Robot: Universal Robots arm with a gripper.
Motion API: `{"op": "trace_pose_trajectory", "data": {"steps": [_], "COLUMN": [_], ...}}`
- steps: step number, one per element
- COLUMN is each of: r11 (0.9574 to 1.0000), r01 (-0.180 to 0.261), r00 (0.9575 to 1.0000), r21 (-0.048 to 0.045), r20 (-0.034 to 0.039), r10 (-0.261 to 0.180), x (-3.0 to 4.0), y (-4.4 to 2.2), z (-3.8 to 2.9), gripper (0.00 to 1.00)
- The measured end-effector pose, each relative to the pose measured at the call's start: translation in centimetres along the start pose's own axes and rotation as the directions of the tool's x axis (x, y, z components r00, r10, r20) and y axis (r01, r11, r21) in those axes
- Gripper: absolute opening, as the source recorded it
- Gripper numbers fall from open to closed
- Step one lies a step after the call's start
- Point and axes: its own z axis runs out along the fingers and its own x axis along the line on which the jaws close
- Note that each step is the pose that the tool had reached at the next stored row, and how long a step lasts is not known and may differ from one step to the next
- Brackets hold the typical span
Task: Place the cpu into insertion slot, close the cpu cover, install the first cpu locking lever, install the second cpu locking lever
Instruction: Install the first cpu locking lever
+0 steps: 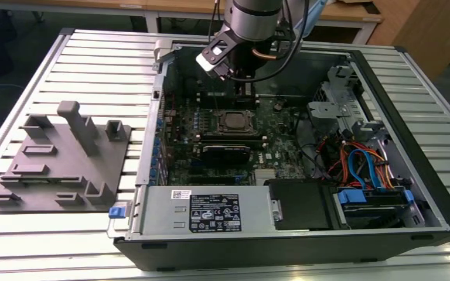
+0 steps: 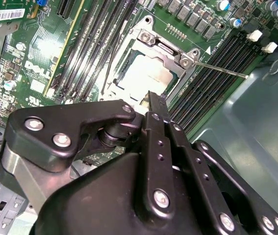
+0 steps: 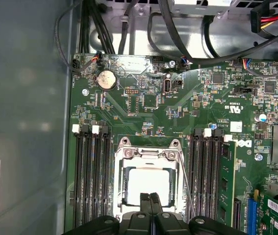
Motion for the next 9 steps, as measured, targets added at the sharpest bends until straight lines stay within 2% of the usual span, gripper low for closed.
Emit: {"op": "trace_pose_trajectory", "data": {"steps": [9], "r11": [1.0], "r01": [0.005], "r00": [1.0], "r21": [0.0001], "r20": [0.0], "r10": [-0.005], "x": [0.0], "y": [0.0], "z": [0.0], "gripper": [0.1]}}
